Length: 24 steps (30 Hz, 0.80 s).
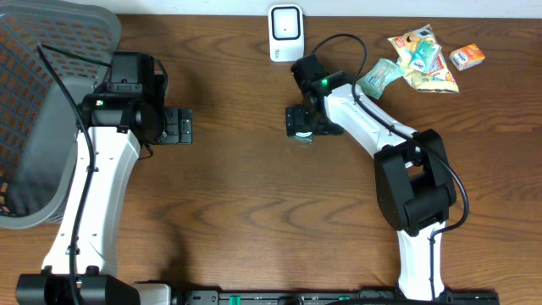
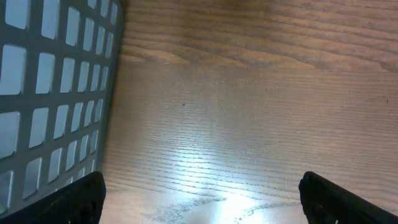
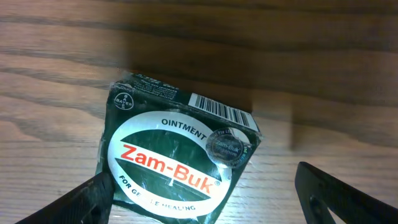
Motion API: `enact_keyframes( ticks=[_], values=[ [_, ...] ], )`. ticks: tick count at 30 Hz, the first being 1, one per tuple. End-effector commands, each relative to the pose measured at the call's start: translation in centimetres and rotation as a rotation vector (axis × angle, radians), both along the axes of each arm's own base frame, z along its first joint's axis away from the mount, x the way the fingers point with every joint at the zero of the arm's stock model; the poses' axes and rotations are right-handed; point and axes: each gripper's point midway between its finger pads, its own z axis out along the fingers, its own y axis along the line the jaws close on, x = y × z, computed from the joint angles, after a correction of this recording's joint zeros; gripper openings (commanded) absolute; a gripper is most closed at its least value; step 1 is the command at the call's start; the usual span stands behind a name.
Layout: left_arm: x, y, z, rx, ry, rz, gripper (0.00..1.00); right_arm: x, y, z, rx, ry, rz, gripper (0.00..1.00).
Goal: Scan the item barcode
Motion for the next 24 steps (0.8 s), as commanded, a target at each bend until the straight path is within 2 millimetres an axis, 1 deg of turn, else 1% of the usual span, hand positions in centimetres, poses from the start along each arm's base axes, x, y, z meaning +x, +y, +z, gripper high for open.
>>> enact_keyframes(
  ticks=[1, 4, 10, 14, 17, 19, 20, 24],
  values=[
    [-0.1, 0.1, -0.4, 0.011, 0.014, -0.003, 0.98, -1.0, 0.6, -1.2, 0.017, 0.037, 0.018, 0.87],
    [-0.1, 0.1, -0.4, 0.011, 0.014, -0.003, 0.98, -1.2, 1.1, -1.2, 0.043, 0.047, 0.023, 0.85],
    [-0.1, 0.1, -0.4, 0.011, 0.014, -0.003, 0.97, -0.7, 1.4, -1.1, 0.053, 0.025, 0.026, 0.85],
    [-0.1, 0.1, -0.4, 0.011, 0.014, -0.003, 0.98, 0.0, 1.1, -0.7, 0.043, -0.003, 0.093, 0.83],
    [-0.1, 0.1, -0.4, 0.011, 0.014, -0.003, 0.98, 1.2, 0.8, 0.2, 0.041, -0.038, 0.157, 0.81],
    [-0.1, 0.1, -0.4, 0.011, 0.014, -0.003, 0.98, 1.9, 0.9, 0.9, 0.070, -0.052, 0.153, 0.80],
    [-0.1, 0.1, -0.4, 0.011, 0.014, -0.003, 0.98, 2.2, 1.3, 1.4, 0.109, -0.052, 0.153, 0.78],
    [-0.1, 0.1, -0.4, 0.011, 0.014, -0.003, 0.98, 2.4, 3.1, 3.3, 0.275, -0.031, 0.167, 0.77]
  ],
)
